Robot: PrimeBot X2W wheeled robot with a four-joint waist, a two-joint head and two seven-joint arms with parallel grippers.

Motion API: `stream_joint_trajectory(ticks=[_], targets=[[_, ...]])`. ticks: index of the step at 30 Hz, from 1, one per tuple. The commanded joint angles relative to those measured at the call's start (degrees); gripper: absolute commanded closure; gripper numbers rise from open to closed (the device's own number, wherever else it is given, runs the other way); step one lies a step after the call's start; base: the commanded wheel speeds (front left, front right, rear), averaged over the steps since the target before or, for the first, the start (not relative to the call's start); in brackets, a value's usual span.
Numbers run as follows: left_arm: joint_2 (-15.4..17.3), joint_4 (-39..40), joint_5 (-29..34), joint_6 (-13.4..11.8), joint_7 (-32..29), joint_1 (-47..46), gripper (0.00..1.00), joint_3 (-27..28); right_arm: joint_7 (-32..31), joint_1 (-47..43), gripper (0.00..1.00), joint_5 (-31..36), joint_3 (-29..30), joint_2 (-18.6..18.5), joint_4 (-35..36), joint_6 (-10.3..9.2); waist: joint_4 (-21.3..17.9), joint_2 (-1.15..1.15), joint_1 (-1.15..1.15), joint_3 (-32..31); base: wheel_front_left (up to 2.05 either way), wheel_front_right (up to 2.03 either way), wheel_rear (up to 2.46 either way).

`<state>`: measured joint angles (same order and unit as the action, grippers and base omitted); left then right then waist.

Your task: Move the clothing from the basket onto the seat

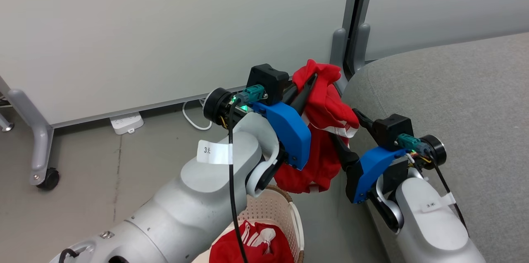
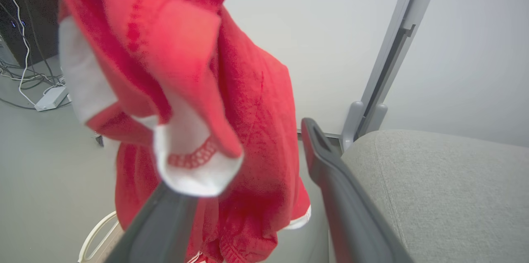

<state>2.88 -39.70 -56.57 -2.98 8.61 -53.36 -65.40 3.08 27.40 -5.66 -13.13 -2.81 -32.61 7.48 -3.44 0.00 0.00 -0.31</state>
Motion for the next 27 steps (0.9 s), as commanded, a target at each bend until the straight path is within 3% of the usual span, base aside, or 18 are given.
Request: stream_joint_trajectory(ticks=[1,18,27], targets=[[0.0,0.4,-0.7,0.0,0.4,-1.2,1.00,-0.7,0.4,2.3,0.00,-0.6,-0.9,-0.2,-2.2,0.02,0.3,0.00,0.00,0.3,0.00,0.00,0.00],[0.0,2.6,-4.7,1.4,0.9,-3.5,1.00,-6.0,3.7,15.5,0.00,-9.5,-10.1,-0.3,-19.4,0.03,1.9,0.00,0.00,1.3,0.00,0.00,0.00],[0.0,2.6,-5.4,2.4,0.7,-3.8,1.00,-7.1,5.1,17.9,0.00,-15.1,-17.3,-1.5,-22.2,0.03,1.8,0.00,0.00,1.1,0.00,0.00,0.00]])
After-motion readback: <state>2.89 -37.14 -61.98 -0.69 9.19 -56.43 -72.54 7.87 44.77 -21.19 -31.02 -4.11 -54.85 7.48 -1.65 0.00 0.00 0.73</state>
